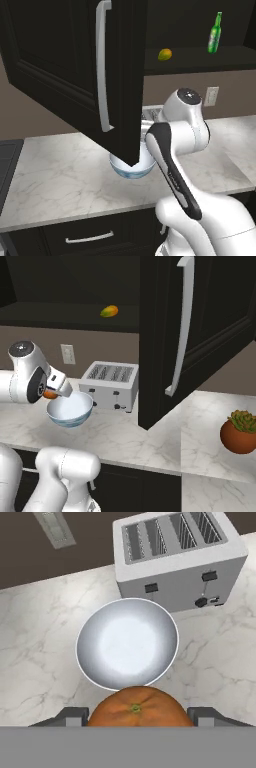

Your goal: Open the cabinet. Pick the tangerine and mango from the cabinet and place them into the bowl. Then close the cabinet.

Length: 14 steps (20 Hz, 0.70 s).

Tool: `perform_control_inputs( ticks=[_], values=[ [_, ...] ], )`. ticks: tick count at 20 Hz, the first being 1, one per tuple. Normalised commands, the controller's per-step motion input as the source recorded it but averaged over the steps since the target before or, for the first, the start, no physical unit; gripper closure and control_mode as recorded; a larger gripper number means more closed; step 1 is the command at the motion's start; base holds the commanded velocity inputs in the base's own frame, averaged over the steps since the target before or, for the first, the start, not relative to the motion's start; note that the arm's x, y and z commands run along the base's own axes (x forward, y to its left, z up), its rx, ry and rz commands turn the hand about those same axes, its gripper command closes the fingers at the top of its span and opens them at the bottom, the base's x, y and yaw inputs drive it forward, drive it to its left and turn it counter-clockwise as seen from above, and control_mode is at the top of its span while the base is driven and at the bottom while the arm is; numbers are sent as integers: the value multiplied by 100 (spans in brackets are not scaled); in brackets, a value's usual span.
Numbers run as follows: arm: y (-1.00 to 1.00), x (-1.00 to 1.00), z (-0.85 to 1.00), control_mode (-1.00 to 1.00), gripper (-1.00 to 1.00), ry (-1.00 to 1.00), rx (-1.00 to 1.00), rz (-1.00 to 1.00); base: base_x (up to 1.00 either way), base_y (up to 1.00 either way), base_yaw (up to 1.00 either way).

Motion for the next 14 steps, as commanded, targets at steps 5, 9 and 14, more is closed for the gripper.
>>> perform_control_inputs(
  ticks=[5,9,14],
  values=[
    [11,15,-50,-100,100,6,-3,0,0,0,0],
    [16,50,-44,-100,100,1,0,0,0,0,0],
    [14,76,-39,-100,100,1,0,0,0,0,0]
  ],
)
